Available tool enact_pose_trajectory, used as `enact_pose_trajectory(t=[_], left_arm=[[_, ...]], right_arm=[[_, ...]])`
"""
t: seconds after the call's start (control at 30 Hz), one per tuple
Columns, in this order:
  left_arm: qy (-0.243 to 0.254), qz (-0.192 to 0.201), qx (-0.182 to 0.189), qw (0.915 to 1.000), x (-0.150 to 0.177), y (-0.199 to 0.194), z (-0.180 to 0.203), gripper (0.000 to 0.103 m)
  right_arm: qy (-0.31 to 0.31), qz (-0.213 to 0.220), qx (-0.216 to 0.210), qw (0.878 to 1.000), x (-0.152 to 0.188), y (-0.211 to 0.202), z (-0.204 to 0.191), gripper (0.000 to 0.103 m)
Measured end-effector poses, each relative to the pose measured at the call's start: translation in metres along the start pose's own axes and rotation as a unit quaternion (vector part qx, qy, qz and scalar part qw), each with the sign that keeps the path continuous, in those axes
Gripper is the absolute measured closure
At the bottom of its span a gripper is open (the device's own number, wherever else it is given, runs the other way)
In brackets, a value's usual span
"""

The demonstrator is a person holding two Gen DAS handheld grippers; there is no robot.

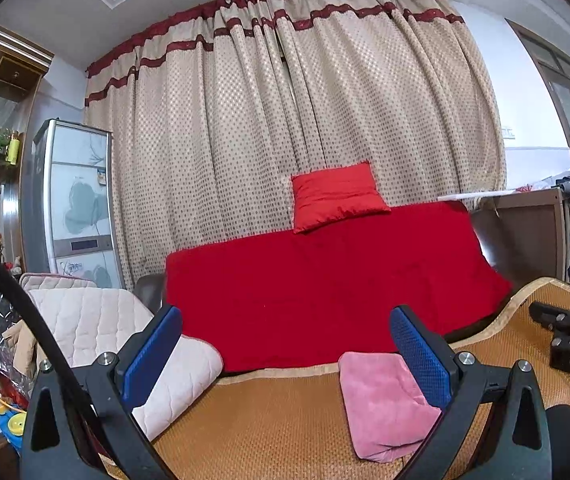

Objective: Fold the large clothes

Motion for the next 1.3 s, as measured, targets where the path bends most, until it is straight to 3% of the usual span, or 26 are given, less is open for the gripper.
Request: enact_pose_trajectory(t=[0.87, 1.3], left_arm=[[-0.013, -0.023, 0.009, 0.9996, 0.008, 0.008, 0.006, 0.000], [0.011, -0.011, 0.017, 0.9997, 0.008, 0.004, 0.017, 0.000]], right_arm=[[0.018, -0.022, -0.006, 1.000, 0.006, 0.015, 0.010, 0.033], [0.022, -0.018, -0.005, 1.000, 0.006, 0.013, 0.008, 0.033]])
Point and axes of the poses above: each gripper's, at about its wrist camera, not at the fingertips, and y roughly the way its jaws point, z to its right, x to its underside, the point moved 9 cm from there along y, roughly the way its jaws point, and after that the axes turned 11 degrees about -z, right-handed, at the moved point
